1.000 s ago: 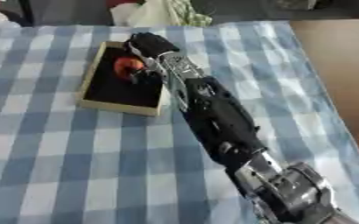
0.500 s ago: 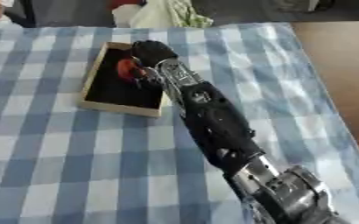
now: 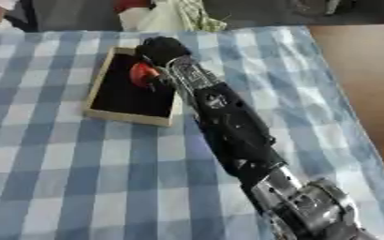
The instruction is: Pick up objects on the table and place them in the box.
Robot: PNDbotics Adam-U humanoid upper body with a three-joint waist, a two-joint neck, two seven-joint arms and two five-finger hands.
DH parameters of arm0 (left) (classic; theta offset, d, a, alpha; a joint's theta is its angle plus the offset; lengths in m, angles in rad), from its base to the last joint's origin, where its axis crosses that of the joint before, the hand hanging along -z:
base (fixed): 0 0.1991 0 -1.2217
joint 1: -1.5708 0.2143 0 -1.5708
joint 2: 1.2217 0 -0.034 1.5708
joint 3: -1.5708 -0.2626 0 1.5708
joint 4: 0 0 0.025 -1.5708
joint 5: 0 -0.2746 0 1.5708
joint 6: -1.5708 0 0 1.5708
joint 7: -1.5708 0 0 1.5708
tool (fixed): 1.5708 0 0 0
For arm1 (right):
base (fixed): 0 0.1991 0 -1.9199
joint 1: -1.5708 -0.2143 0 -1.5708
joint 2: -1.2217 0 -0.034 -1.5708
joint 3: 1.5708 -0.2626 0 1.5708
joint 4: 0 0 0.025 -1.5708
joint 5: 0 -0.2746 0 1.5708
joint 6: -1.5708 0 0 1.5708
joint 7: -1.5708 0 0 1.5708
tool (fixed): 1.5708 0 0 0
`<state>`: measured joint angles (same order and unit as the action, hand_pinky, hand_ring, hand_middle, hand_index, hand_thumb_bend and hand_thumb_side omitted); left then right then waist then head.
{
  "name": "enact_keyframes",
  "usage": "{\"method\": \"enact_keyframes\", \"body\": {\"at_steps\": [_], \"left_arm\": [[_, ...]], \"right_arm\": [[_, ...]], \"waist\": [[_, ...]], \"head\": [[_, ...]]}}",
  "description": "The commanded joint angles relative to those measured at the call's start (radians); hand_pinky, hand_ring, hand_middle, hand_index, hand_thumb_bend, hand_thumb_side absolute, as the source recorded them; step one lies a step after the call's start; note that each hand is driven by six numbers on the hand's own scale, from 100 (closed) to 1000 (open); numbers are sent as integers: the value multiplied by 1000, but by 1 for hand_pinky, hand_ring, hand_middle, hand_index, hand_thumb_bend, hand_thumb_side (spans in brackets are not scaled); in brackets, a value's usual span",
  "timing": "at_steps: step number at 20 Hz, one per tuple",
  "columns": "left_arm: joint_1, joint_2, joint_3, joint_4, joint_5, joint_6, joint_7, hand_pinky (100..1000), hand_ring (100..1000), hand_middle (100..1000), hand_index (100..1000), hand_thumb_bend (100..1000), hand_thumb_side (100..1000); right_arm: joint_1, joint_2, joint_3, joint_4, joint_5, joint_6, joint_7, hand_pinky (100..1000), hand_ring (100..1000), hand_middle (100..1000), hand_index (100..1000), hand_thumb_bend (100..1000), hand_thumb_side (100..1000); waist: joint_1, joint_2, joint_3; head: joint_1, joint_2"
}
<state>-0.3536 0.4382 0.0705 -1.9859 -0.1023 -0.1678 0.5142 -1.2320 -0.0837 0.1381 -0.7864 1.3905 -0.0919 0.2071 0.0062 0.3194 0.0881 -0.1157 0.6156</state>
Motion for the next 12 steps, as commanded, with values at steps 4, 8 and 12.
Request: {"method": "enact_keyframes", "body": {"at_steps": [4, 8, 12], "left_arm": [[2, 20, 8, -14, -2, 7, -3, 742, 753, 716, 824, 553, 667], [8, 22, 9, -14, -2, 8, -4, 742, 753, 716, 824, 552, 667], [14, 25, 11, -14, -4, 9, -3, 742, 753, 717, 824, 551, 667]], "right_arm": [[-34, -56, 3, -120, -60, 2, 22, 815, 755, 618, 863, 433, 100], [-33, -82, 8, -180, -93, 1, 40, 809, 747, 608, 858, 413, 100], [-24, -127, 16, -265, -146, -11, 47, 800, 734, 594, 846, 385, 100]], "waist": [[6, -40, -10], [8, -49, -16], [9, -55, -23]], "head": [[9, 12], [10, 18], [13, 25]]}}
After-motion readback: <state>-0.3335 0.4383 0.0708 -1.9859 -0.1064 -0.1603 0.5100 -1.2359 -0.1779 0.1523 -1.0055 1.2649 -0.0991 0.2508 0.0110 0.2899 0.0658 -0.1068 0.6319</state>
